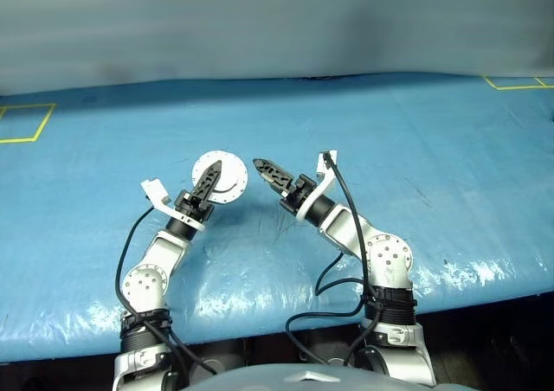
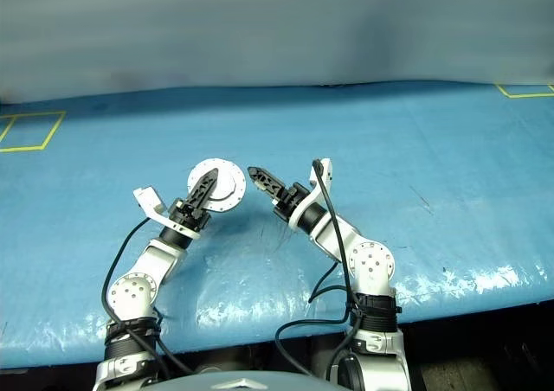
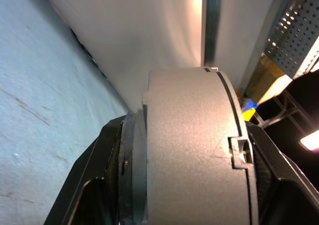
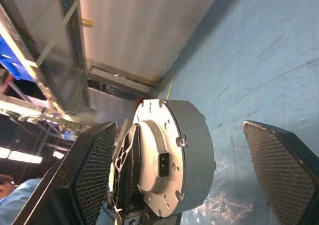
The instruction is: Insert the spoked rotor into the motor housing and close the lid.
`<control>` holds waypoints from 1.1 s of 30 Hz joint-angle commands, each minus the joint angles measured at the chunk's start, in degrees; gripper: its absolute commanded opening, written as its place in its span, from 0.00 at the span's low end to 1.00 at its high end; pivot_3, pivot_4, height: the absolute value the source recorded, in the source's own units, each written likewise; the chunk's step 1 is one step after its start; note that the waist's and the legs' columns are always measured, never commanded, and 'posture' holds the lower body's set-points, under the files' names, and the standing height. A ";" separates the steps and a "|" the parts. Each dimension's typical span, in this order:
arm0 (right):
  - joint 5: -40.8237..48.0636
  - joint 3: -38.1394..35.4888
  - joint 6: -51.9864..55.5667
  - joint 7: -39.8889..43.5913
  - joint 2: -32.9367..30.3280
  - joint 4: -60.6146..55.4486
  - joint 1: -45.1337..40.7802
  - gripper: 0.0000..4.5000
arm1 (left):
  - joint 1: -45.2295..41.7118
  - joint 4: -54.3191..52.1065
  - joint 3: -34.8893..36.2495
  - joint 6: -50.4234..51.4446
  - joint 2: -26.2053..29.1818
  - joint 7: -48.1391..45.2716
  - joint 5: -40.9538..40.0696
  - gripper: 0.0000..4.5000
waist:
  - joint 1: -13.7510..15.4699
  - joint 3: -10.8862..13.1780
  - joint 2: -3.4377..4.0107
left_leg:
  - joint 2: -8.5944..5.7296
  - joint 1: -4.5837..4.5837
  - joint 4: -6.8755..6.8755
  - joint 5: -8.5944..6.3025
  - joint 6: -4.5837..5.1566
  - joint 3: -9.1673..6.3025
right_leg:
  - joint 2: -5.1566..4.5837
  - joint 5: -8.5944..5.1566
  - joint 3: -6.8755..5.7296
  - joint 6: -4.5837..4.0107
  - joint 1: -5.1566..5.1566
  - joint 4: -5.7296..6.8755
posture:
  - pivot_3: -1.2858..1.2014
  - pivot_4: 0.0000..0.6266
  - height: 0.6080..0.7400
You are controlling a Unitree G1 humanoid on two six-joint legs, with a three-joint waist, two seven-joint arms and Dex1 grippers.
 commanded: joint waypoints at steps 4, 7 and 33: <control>-4.34 0.64 -1.90 0.86 -2.01 -1.69 0.80 0.90 | -11.01 8.14 8.07 -18.01 -1.70 13.71 8.51 0.61 | 0.18 -0.03 -0.06 | 0.01 0.00 0.03 0.01 -0.01 0.01 | 0.03 0.04 0.01 0.00 0.00 0.00 | 0.52 0.24 1.00; -5.79 0.96 -2.33 0.97 -2.17 -1.92 1.41 0.90 | -15.45 14.58 10.30 -23.29 -0.87 18.31 12.26 0.61 | 0.24 -0.02 -0.08 | 0.01 -0.03 0.02 0.00 0.00 0.01 | 0.03 0.03 0.01 0.00 -0.01 -0.01 | 0.52 0.24 1.00; -15.15 3.02 -5.00 3.93 -4.38 -1.33 1.20 0.91 | -4.84 6.92 7.60 -36.69 5.26 26.73 34.00 1.00 | 0.04 -0.08 -0.35 | -0.04 0.02 0.11 0.01 0.00 0.00 | 0.02 0.10 0.02 0.05 0.05 0.05 | 0.52 0.24 1.00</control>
